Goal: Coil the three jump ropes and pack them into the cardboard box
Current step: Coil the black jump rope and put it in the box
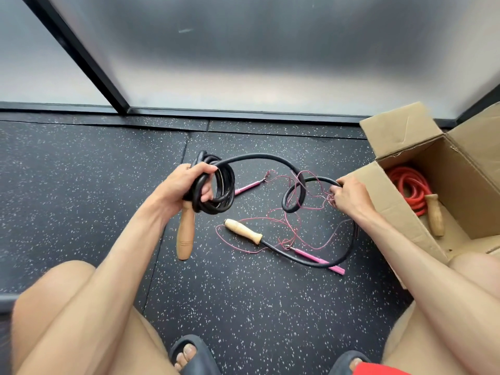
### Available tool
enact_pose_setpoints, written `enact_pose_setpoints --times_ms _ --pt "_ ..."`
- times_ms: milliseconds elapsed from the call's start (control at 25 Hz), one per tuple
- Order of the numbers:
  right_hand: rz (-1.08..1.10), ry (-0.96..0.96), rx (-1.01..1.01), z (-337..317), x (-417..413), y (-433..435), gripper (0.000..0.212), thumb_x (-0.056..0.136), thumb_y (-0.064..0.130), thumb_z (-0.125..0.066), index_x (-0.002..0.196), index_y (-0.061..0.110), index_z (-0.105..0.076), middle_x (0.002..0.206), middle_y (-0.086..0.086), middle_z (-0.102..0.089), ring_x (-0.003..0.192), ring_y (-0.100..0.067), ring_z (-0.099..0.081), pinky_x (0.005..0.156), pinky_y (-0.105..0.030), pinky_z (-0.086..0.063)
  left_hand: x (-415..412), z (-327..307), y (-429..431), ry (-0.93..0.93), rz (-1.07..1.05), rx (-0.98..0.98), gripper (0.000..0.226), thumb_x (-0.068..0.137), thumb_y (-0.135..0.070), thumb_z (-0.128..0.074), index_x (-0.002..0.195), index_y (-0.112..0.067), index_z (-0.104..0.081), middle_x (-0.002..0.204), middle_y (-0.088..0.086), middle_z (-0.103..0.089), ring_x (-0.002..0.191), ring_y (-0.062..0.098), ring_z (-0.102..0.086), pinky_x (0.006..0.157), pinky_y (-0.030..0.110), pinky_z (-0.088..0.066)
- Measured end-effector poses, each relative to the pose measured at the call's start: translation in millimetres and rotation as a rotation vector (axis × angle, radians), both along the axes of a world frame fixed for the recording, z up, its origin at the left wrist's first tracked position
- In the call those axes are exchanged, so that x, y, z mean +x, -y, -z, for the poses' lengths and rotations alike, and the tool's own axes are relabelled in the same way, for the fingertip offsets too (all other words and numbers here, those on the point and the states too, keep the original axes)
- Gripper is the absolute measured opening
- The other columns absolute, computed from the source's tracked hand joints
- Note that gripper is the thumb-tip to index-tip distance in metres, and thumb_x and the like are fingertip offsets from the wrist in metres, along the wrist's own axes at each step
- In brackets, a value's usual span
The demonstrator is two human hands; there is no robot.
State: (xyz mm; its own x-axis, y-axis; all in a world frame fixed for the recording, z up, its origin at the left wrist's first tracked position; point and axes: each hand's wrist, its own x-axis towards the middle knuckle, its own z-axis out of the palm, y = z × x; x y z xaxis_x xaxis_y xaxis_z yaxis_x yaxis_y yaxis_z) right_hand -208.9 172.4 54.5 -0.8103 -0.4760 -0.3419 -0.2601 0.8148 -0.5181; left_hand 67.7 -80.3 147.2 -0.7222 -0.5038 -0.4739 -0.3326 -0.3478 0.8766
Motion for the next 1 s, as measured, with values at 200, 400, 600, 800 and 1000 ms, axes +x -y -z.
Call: enact_pose_setpoints --times_ms 200,400,600,800,1000 --pt "0.064 0.08 0.114 36.8 -22.3 -6.3 0.034 0.084 0.027 -0.054 0.092 -0.001 -0.07 0.092 -0.025 -0.073 0.093 -0.038 -0.071 0.083 -0.04 -0.057 1.3 11.9 22.5 -0.112 -0.505 0.273 0.026 0.088 -0.019 -0.061 0.066 -0.014 -0.048 0.047 0.0 -0.044 0.038 0.016 -0.041 0.047 0.023 -0.04" --pt "-0.007 0.048 0.149 1.8 11.7 1.2 0.019 0.094 0.012 -0.056 0.102 0.006 -0.072 0.11 -0.022 -0.071 0.108 -0.037 -0.064 0.09 -0.034 -0.049 5.1 16.0 32.9 -0.131 -0.611 0.383 0.027 0.085 -0.022 -0.062 0.064 -0.018 -0.045 0.049 -0.003 -0.043 0.041 0.013 -0.043 0.05 0.023 -0.041" --pt "-0.101 0.004 -0.103 -18.7 30.5 19.7 0.023 0.1 0.019 -0.05 0.117 0.011 -0.064 0.115 -0.009 -0.07 0.105 -0.026 -0.064 0.095 -0.037 -0.05 -9.0 9.1 11.7 -0.108 -0.355 0.29 0.024 0.089 -0.021 -0.06 0.068 -0.015 -0.048 0.047 -0.001 -0.043 0.04 0.015 -0.04 0.054 0.027 -0.036" --pt "-0.148 0.071 -0.541 -41.2 58.3 41.7 0.046 0.101 0.033 -0.053 0.143 0.017 -0.039 0.124 -0.006 -0.057 0.109 -0.016 -0.06 0.093 -0.029 -0.048 -16.6 3.1 -18.7 -0.064 -0.05 0.229 0.024 0.088 -0.022 -0.061 0.071 -0.011 -0.049 0.045 0.003 -0.044 0.036 0.018 -0.042 0.053 0.029 -0.041" --pt "-0.202 -0.258 -0.435 -31.0 62.4 39.2 0.074 0.09 0.015 -0.066 0.153 0.019 -0.027 0.142 -0.011 -0.041 0.128 -0.019 -0.045 0.111 -0.031 -0.035 -15.2 -2.7 -27.9 -0.069 0.27 0.274 0.024 0.09 -0.027 -0.056 0.071 -0.011 -0.052 0.044 0.002 -0.04 0.033 0.017 -0.039 0.054 0.033 -0.033"
